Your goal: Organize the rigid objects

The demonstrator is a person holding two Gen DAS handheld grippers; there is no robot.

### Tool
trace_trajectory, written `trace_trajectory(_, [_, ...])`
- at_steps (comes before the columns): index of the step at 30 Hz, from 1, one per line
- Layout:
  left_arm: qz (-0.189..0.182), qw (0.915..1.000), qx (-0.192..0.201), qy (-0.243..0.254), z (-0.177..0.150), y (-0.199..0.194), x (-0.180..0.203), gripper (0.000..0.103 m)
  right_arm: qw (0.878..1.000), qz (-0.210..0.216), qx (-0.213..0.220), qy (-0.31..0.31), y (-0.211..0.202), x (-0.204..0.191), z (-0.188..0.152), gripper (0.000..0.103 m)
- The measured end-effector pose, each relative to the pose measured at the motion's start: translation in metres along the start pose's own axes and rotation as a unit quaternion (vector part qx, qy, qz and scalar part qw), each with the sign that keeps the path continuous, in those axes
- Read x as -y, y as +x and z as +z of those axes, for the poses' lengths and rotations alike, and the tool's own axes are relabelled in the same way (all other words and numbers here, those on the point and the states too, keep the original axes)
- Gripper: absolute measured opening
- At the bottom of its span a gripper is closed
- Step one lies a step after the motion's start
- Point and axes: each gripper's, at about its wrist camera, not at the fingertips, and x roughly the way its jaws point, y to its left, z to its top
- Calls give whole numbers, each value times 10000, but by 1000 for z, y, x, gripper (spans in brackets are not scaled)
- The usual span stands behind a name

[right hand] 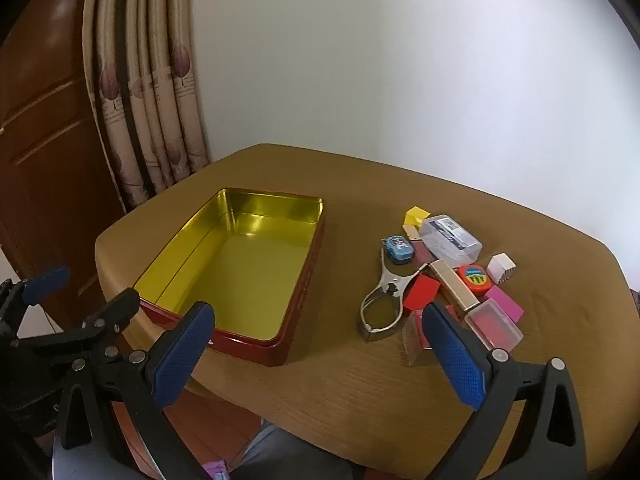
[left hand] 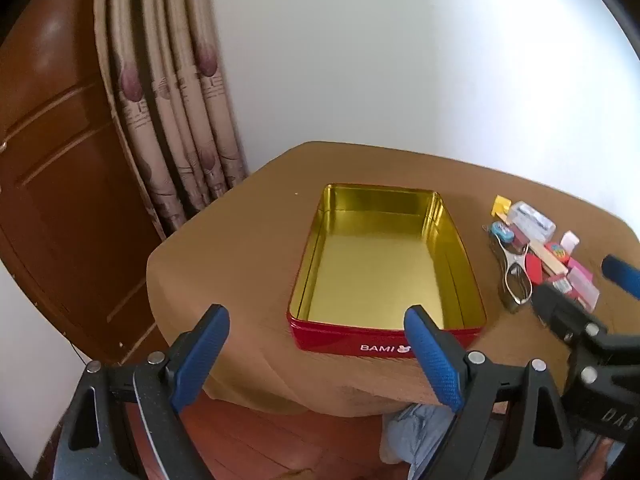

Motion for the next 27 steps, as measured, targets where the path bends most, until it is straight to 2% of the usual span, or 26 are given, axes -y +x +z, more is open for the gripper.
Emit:
trace_trajectory(4, [33, 10000, 20, -87, -1, -1, -14, 91, 9999, 67, 150, 49, -5, -2, -1, 103])
trace_trajectory(5, [142, 9998, 97, 135, -4, -5, -3, 91, 9999, 56, 155, 42, -6, -3, -1, 103])
trace_trajectory(7, [195, 9994, -7, 283, -7, -3, 5, 91, 9999, 72, 141, 50, -9, 2, -2, 103])
trace_trajectory(9, [84, 9993, -201, 307, 0, 4, 8, 91, 9998, 52, 146, 90, -10, 23, -6, 103])
trace_trajectory(15, [44, 9990, -284, 346, 1, 5, 6, 91, 9991, -240, 51, 337, -13, 65, -15, 103])
trace_trajectory(20, [45, 9978, -368, 550, -3, 8, 18, 91, 9955, -547, -153, 756, -9, 109, -23, 103])
trace_trajectory(27, [-139, 9939, -570, 934, -13, 11, 42, 91, 9878, -946, -394, 1170, 0, 173, -38, 103])
